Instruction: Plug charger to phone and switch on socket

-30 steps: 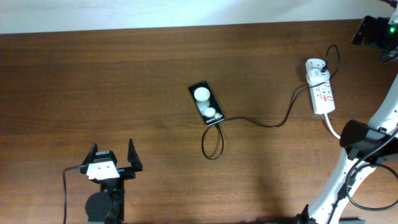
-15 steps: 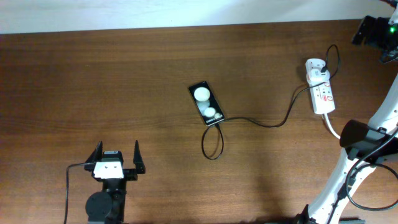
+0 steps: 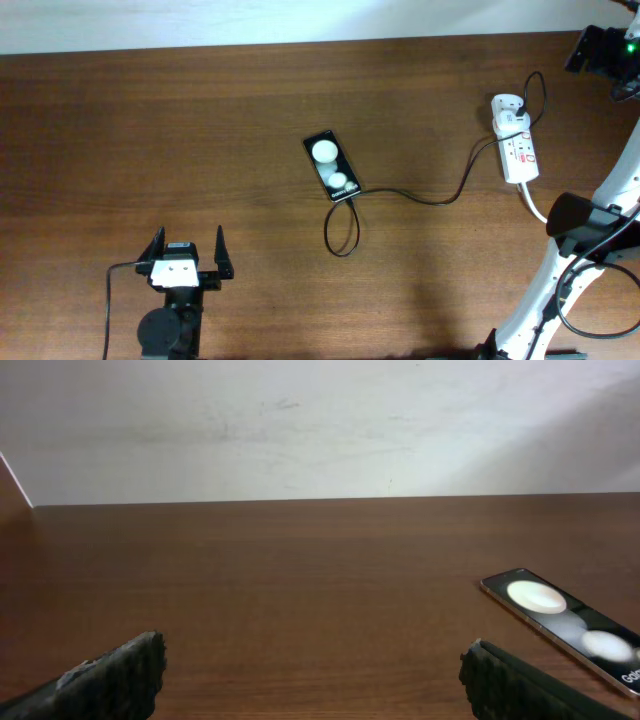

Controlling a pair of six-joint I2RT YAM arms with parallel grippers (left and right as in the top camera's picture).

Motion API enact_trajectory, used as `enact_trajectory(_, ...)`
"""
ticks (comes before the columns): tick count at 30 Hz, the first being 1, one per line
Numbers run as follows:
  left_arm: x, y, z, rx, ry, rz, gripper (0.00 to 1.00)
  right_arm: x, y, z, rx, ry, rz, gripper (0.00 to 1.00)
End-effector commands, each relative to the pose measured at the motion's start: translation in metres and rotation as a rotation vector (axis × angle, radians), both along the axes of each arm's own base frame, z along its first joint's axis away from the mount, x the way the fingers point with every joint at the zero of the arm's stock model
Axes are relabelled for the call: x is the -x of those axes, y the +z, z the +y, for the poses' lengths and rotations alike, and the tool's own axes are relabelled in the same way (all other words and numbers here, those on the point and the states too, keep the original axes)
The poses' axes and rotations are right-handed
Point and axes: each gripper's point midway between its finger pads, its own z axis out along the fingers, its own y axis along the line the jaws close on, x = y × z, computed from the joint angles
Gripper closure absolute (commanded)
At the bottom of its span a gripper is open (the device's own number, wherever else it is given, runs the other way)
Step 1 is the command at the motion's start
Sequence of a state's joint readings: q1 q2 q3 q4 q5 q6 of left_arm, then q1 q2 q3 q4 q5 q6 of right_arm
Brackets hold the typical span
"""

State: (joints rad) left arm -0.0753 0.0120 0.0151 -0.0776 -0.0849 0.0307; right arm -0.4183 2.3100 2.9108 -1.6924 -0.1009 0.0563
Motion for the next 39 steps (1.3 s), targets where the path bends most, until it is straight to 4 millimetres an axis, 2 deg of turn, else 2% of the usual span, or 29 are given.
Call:
enact_trajectory(1,0.000,-0.001,0.000,-0.015,-0.006,-0.001,0.01,0.005,0.012,0.001,0.013,-0.012,-0.022,0.01)
enact_trajectory(8,0.000,-0.001,0.000,-0.015,-0.006,-0.001,0.01,0.002,0.010,0.000,0.010,-0.010,-0.025,0.01)
enact_trajectory(10,0.000,-0.001,0.000,-0.015,-0.006,-0.001,0.01,-0.017,0.005,0.014,-0.048,0.042,-0.066,0.01)
enact_trajectory(12,0.000,-0.001,0.000,-0.015,-0.006,-0.001,0.01,-0.038,-0.008,0.037,-0.104,0.113,-0.105,0.01)
enact_trajectory(14,0.000,-0.001,0.000,-0.015,-0.006,-0.001,0.01,-0.048,-0.021,0.053,-0.088,0.153,-0.142,0.01)
enact_trajectory(18,0.000,-0.001,0.000,-0.015,-0.006,-0.001,0.01,-0.043,-0.041,0.084,-0.064,0.213,-0.212,0.01)
enact_trajectory(21,0.000,-0.001,0.000,-0.015,-0.006,-0.001,0.01,-0.041,-0.029,0.111,-0.023,0.273,-0.333,0.01)
enact_trajectory(23,0.000,-0.001,0.000,-0.015,-0.006,-0.001,0.01,-0.041,0.002,0.136,0.032,0.332,-0.513,0.01)
enact_trajectory(25,0.000,-0.001,0.000,-0.015,-0.006,-0.001,0.01,-0.034,0.034,0.158,0.084,0.382,-0.704,0.01)
enact_trajectory(26,0.000,-0.001,0.000,-0.015,-0.006,-0.001,0.01,-0.024,0.050,0.170,0.112,0.405,-0.815,0.01)
enact_trajectory(28,0.000,-0.001,0.000,-0.015,-0.006,-0.001,0.01,-0.003,0.065,0.185,0.148,0.428,-0.958,0.01)
enact_trajectory(30,0.000,-0.001,0.000,-0.015,-0.006,-0.001,0.01,0.018,0.073,0.190,0.201,0.395,-1.056,0.01)
enact_trajectory(32,0.000,-0.001,0.000,-0.015,-0.006,-0.001,0.01,0.043,0.074,0.194,0.241,0.350,-1.129,0.01)
enact_trajectory(35,0.000,-0.001,0.000,-0.015,-0.006,0.000,0.01,0.072,0.074,0.207,0.234,0.372,-1.198,0.01)
enact_trajectory(39,0.000,-0.001,0.000,-0.015,-0.006,0.000,0.01,0.100,0.067,0.207,0.236,0.373,-1.226,0.01)
